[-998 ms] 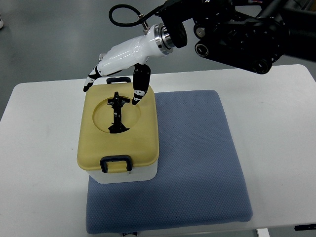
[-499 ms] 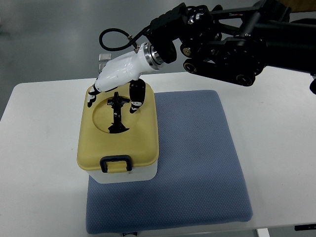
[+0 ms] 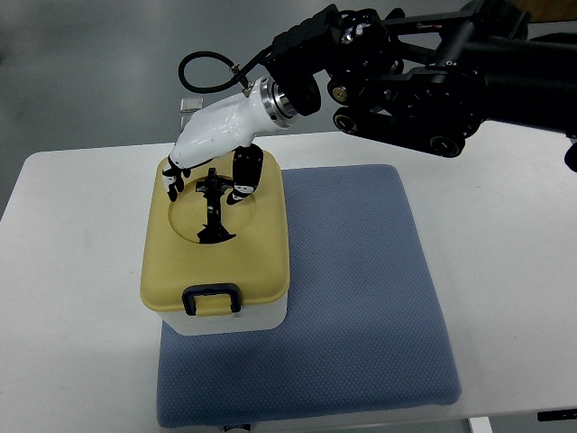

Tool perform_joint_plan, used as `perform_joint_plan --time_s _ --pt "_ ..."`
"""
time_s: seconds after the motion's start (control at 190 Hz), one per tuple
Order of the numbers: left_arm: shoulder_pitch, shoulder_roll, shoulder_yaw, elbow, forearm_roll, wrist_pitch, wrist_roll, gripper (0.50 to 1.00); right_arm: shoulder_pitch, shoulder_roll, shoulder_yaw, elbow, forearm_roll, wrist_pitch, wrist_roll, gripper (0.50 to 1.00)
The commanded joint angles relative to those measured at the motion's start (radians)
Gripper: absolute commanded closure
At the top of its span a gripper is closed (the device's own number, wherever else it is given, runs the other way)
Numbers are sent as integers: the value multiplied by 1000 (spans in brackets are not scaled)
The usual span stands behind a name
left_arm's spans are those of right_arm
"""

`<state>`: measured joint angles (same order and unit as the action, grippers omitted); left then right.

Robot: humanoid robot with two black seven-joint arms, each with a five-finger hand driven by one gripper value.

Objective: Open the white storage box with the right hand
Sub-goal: 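Close the right hand's fingers around the black lid handle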

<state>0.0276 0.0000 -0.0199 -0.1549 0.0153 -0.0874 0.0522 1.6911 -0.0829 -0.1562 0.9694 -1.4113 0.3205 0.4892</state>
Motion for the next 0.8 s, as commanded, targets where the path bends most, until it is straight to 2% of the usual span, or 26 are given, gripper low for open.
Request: perform_joint_plan --time_s 0.0,0.063,0.189,0.352,0.562,0.793 --pt "0 0 0 0 0 0 0 500 -2 6 0 2 0 0 2 781" --pt "0 0 0 0 0 0 0 500 -2 8 0 2 -2 0 6 816" --pt "0 0 0 0 0 0 0 500 -2 12 0 2 -2 0 6 818" --pt "0 0 0 0 0 0 0 500 -4 12 0 2 -2 0 6 846" --pt "0 0 0 0 0 0 0 500 -7 12 0 2 -18 -1 12 955" --pt "0 0 0 0 0 0 0 500 -13 14 0 2 -23 -21 14 961"
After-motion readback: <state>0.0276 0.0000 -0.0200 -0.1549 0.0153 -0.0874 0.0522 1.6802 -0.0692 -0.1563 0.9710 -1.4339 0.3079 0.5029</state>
